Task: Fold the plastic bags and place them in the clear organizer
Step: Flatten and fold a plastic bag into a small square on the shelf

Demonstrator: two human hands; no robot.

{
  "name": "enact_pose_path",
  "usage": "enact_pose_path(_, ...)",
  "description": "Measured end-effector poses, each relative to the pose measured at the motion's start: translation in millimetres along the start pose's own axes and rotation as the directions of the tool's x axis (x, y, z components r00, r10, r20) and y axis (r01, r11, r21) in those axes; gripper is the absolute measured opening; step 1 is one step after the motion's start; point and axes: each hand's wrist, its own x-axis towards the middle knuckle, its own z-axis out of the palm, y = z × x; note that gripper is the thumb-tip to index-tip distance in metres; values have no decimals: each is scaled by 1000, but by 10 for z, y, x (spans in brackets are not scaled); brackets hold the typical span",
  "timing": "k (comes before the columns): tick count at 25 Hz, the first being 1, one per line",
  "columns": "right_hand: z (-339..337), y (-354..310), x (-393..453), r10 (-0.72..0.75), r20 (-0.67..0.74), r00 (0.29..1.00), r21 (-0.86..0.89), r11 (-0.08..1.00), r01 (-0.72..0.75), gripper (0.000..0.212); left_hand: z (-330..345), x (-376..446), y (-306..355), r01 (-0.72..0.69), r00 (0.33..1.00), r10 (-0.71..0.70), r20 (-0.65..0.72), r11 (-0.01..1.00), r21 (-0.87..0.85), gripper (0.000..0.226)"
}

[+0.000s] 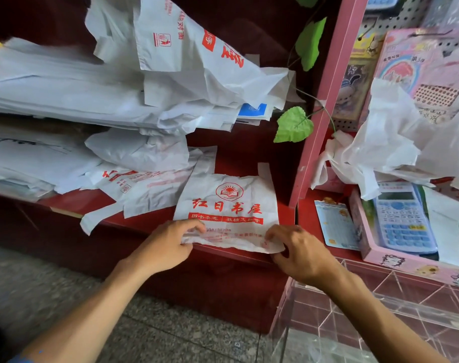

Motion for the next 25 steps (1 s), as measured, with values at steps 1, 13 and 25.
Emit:
enact_pose_path(1,1,31,19,-11,-15,1000,7,1000,11,12,-37,8,-37,29,1000,-29,5,996,-85,43)
enact_pose_path(13,-50,133,184,323,-34,946,305,905,-298,32,-66,58,-298,229,938,-309,-159,893,-387,12)
enact_pose_path(25,172,201,407,528,-115,841,163,845,-509,38,78,158,-173,436,827,-464,-316,886,-159,33)
